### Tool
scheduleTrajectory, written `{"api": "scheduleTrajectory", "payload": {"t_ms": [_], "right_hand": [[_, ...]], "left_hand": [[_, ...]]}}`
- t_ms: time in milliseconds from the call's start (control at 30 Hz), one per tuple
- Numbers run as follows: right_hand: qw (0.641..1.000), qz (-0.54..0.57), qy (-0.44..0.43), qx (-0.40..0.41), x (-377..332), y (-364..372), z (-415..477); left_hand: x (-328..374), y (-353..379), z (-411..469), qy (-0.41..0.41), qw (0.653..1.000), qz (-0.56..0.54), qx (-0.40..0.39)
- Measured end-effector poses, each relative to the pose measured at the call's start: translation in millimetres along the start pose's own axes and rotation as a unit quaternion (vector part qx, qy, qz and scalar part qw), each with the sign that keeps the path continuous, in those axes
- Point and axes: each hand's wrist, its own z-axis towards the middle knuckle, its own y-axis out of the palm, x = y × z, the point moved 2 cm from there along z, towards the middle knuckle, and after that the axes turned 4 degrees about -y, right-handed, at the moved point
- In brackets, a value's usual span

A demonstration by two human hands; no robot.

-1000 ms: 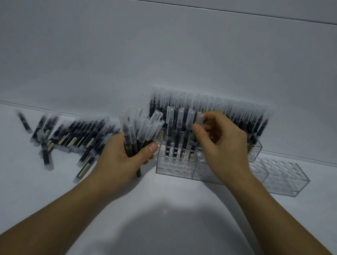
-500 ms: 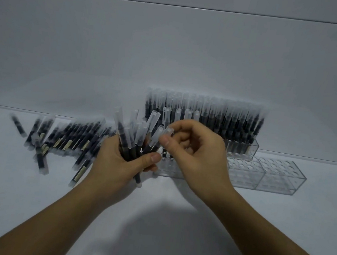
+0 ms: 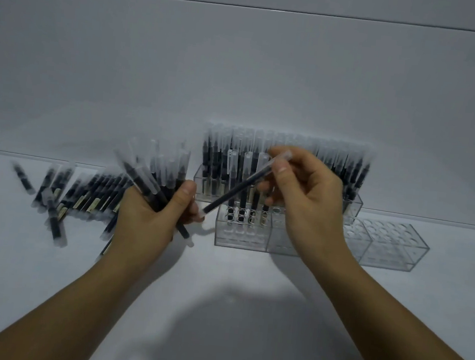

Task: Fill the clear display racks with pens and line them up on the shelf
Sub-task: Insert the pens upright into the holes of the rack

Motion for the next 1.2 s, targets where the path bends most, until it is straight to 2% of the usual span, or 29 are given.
{"api": "scheduleTrajectory", "payload": {"t_ms": [100, 200, 300, 400, 500, 733, 867, 1033, 1200], "right_hand": [[0.997, -0.054, -0.050, 0.034, -4.4, -6.3, 3.9], [0.987, -0.119, -0.102, 0.028, -9.1, -8.9, 5.0], [0.978, -0.158, -0.135, 0.007, -13.6, -8.4, 6.3], [0.967, -0.201, -0.156, -0.001, -15.5, -7.3, 7.3], [0.960, -0.224, -0.167, -0.006, -14.9, -6.1, 7.1], [0.946, -0.270, -0.179, -0.023, -9.7, 1.3, 11.5], [0.952, -0.247, -0.172, -0.050, -10.5, 10.4, 12.8], [0.933, -0.288, -0.201, -0.076, -4.4, 17.1, 11.3], [0.924, -0.311, -0.209, -0.081, 0.1, 19.7, 11.0]], "left_hand": [[-3.4, -0.6, 1.3, -0.020, 0.999, 0.027, -0.007], [-6.9, 0.8, 1.5, -0.025, 0.998, 0.050, -0.018], [-9.9, 2.6, 1.6, -0.038, 0.998, 0.024, -0.037], [-12.4, 6.7, -0.4, -0.086, 0.993, -0.052, -0.055], [-14.8, 5.3, 0.4, -0.065, 0.995, -0.029, -0.068], [-12.0, 1.5, 3.0, -0.047, 0.998, -0.001, -0.042], [-13.7, -1.0, 5.4, -0.045, 0.999, -0.018, -0.018], [-12.6, -2.8, 6.6, -0.048, 0.998, -0.033, 0.007], [-10.8, -2.2, 4.9, -0.050, 0.998, -0.042, -0.014]]}}
